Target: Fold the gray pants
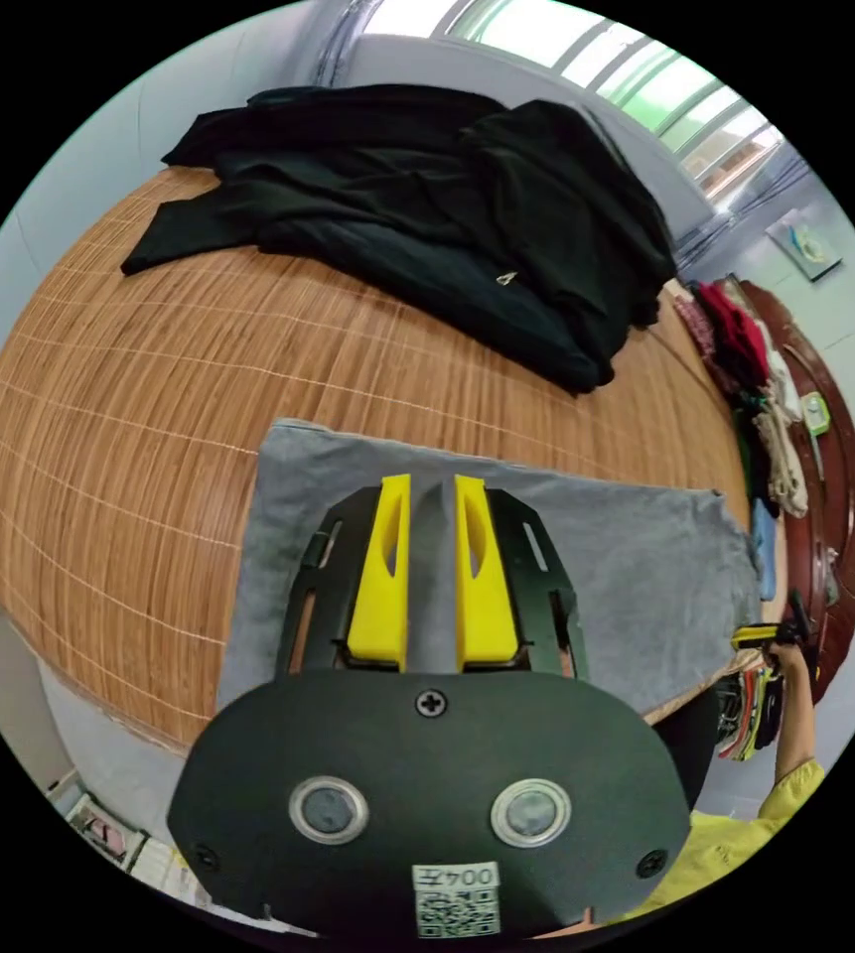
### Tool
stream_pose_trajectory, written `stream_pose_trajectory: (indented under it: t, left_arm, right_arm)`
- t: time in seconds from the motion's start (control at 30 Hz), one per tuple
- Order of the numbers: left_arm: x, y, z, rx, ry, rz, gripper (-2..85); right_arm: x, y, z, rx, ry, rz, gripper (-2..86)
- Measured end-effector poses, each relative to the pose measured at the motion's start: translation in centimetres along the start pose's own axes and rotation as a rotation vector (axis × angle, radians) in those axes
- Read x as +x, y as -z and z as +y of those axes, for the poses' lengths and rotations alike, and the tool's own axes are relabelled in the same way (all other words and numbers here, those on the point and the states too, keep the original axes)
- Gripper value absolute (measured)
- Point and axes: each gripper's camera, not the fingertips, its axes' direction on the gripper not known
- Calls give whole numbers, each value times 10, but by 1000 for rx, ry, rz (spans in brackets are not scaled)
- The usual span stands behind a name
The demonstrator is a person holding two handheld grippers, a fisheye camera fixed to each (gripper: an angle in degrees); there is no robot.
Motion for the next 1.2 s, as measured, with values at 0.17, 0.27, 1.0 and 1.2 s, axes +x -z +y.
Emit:
stream_pose_trajectory:
  t: [0.17, 0.27, 1.0, 1.2]
  left_arm:
    - [-2, -17, 0, -9, 77, -53, 57]
    - [21, 13, 27, 84, 27, 26, 67]
    - [276, 16, 244, 112, -442, 38, 24]
    - [317, -37, 245, -34, -488, -120, 27]
  right_arm:
    - [3, -8, 6, -4, 15, -12, 88]
    - [4, -13, 13, 7, 19, -17, 88]
    - [-19, -55, 234, 791, -127, -167, 114]
    - [-68, -54, 231, 770, -70, 66, 126]
